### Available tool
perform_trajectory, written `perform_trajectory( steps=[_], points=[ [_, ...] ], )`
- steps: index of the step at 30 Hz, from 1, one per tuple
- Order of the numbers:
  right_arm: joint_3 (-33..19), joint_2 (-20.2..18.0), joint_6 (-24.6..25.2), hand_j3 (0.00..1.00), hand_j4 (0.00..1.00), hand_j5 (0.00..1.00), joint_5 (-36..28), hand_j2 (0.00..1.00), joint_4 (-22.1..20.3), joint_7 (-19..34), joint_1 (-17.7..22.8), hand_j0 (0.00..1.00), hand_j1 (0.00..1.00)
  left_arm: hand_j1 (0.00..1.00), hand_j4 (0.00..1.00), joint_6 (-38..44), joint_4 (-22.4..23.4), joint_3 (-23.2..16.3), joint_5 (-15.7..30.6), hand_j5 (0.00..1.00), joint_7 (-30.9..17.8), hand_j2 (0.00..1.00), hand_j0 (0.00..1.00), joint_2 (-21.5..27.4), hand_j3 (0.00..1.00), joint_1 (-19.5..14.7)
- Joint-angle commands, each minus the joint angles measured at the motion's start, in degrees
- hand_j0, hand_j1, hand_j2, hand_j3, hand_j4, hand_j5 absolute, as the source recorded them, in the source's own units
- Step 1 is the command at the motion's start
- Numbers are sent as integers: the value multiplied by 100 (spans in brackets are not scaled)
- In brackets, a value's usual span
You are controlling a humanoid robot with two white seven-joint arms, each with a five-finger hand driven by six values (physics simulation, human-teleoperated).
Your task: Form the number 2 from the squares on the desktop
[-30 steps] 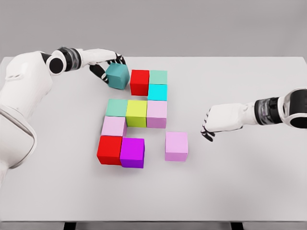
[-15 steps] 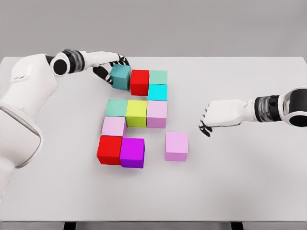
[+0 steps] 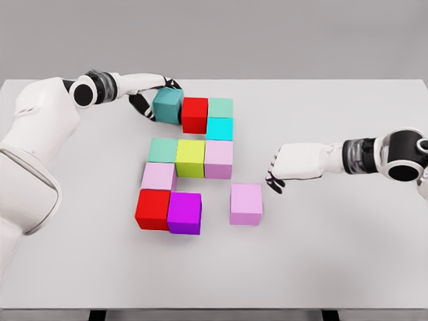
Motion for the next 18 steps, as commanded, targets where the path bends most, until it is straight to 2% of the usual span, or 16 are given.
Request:
perform_trajectory(
  steps=[1, 18],
  points=[
    [-3, 19, 12, 31, 31, 31, -13, 31, -6, 17, 0, 31, 31, 100, 100, -1, 1, -2, -5, 100, -7, 100, 100, -4, 100, 0],
    [6, 178, 12, 31, 31, 31, 13, 31, -32, 52, 79, 31, 31, 100, 100, -1, 10, -11, -5, 100, -7, 100, 100, 49, 100, -35]
  ],
)
